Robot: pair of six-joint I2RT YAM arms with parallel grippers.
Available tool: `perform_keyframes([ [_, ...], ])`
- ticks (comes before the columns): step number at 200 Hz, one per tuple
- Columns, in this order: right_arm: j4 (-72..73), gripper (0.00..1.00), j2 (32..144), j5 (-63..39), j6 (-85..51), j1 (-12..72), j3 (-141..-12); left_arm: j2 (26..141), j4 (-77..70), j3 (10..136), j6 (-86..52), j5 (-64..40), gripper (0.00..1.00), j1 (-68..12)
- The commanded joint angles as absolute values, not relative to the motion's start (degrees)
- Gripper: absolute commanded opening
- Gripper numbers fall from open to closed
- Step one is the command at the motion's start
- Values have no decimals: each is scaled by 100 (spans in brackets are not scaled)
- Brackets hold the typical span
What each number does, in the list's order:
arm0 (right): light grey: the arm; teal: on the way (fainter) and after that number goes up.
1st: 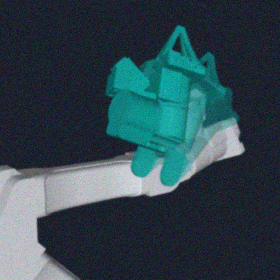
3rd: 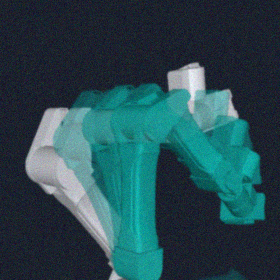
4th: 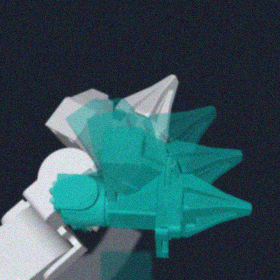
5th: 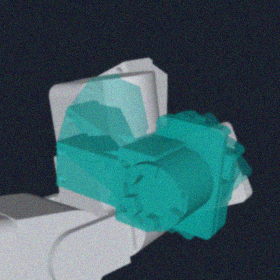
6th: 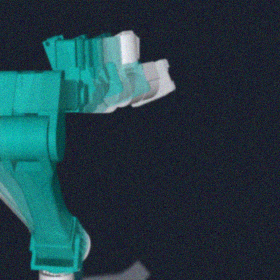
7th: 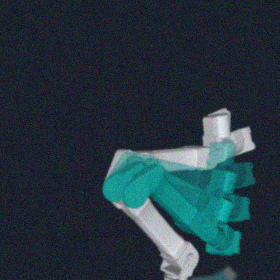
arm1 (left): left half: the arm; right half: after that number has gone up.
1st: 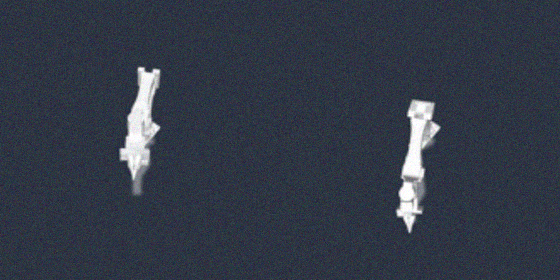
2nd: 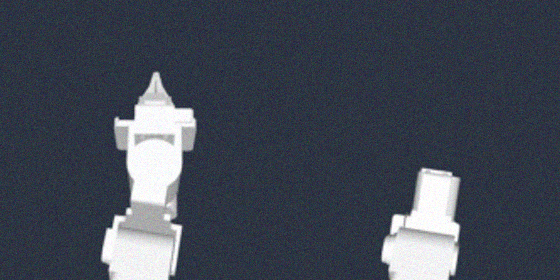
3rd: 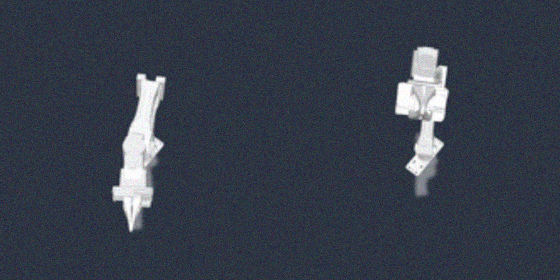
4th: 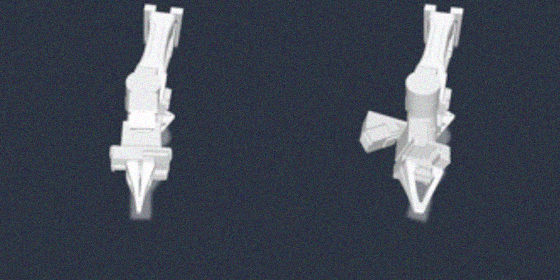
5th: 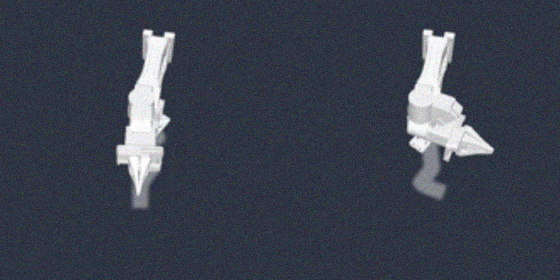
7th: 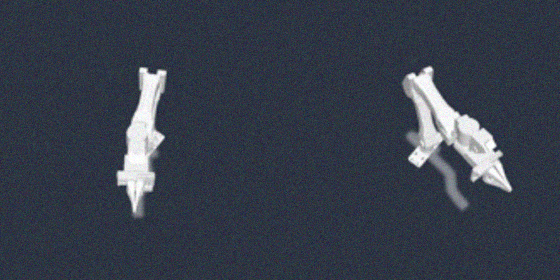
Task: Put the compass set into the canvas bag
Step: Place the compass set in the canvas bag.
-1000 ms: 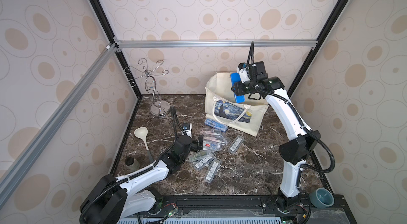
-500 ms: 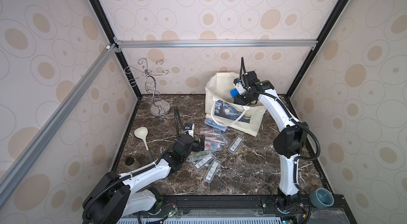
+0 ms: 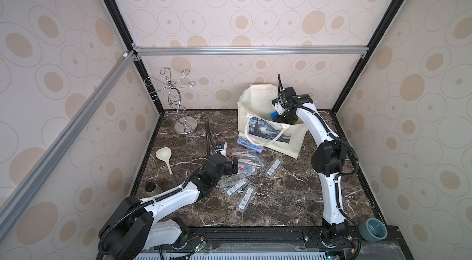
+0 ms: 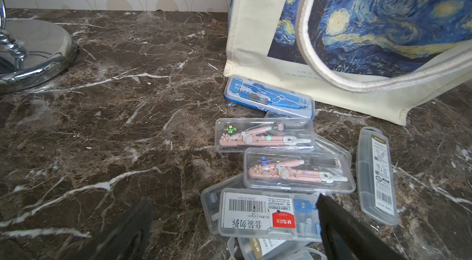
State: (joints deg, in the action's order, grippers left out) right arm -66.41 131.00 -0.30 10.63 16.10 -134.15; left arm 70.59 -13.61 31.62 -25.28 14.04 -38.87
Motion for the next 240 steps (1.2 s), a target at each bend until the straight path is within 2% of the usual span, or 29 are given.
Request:
perform_keyframes([
  [1, -6901, 61, 13140, 66, 1147, 1630, -13588, 7147, -984, 3423, -2583, 1555, 100, -3827],
  [74, -6595, 76, 12897, -23, 977, 1628, -13588, 7323, -635, 3585, -2619, 1580, 100, -3828],
  [170, -5779, 81, 11581, -738, 716, 1634, -13214, 7587, 372, 4130, -2055, 1747, 100, -3823],
  [240, -4726, 81, 9681, -2145, 379, 1720, -11044, 7389, 385, 4123, -1960, 1055, 100, -3825],
])
